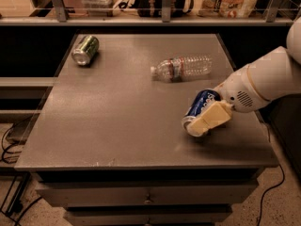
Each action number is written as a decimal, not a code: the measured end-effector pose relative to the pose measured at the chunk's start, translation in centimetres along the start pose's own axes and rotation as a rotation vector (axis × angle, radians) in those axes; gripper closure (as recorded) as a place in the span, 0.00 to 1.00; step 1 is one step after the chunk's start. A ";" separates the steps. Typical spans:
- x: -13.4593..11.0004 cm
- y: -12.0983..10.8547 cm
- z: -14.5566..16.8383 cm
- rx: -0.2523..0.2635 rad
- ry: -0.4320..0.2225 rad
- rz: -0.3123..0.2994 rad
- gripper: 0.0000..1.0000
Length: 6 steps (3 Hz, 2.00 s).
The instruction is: Move pepsi can near green can
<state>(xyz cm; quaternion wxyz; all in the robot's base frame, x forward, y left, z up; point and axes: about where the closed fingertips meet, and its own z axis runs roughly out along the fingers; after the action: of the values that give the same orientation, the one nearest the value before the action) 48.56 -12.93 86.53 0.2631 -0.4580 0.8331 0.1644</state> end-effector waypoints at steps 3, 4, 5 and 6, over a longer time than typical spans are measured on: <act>-7.0 -2.6 -6.2 0.138 -0.045 -0.147 1.00; -7.0 -2.6 -6.1 0.131 -0.050 -0.141 1.00; -9.3 -2.2 -5.6 0.125 -0.126 -0.148 1.00; -14.0 -1.5 -5.1 0.111 -0.209 -0.217 1.00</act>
Offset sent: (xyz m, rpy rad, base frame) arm 0.0651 0.0024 0.1450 -0.1240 -0.3222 0.0691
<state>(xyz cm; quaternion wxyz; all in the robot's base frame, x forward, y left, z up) 54.57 -6.90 98.79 0.3893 -0.5105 0.7546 0.1354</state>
